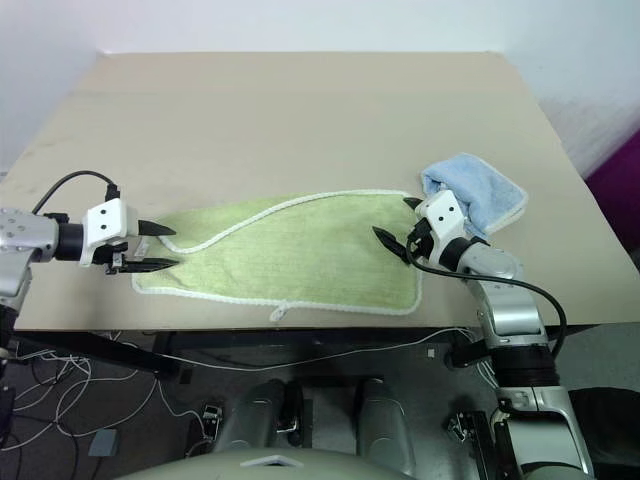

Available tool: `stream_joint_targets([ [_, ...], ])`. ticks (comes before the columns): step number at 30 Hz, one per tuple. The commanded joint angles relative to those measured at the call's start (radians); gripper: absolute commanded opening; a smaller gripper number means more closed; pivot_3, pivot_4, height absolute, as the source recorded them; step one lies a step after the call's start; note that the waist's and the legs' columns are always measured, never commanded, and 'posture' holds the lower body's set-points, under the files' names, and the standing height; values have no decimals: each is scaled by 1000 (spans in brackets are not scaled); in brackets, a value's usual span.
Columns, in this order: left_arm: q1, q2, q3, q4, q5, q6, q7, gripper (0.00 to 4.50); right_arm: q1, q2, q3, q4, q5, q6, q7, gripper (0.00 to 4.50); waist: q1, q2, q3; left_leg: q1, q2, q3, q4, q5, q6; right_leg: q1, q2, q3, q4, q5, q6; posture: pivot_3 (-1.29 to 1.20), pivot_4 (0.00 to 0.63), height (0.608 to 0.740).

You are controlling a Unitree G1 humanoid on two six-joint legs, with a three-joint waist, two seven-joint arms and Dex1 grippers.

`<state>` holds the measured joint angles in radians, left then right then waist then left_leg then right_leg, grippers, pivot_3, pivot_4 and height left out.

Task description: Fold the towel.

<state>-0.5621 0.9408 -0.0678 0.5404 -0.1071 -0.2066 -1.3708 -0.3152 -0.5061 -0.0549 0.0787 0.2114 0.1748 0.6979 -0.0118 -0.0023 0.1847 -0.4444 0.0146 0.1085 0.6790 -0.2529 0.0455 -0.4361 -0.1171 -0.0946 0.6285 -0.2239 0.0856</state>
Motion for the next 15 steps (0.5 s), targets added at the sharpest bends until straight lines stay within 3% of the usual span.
stream_joint_targets([
  [1,-67,-11,-29,102,68,-133,11,2995,14,3,-28,-65,14,-12,-22,4500,0,0,0,0,0,0,0,0,0,0,0,0,0,0,0,0,150,740],
  [9,-123,-23,-57,220,106,-255,-3,2995,36,4,-35,-91,19,-6,-45,4500,0,0,0,0,1,0,0,0,0,0,1,0,0,0,0,0,150,740],
  [15,-164,-40,-55,288,146,-330,90,2995,30,7,-28,-93,22,-2,-48,4500,1,0,0,0,0,0,1,-1,2,1,1,0,1,0,0,0,150,740],
])
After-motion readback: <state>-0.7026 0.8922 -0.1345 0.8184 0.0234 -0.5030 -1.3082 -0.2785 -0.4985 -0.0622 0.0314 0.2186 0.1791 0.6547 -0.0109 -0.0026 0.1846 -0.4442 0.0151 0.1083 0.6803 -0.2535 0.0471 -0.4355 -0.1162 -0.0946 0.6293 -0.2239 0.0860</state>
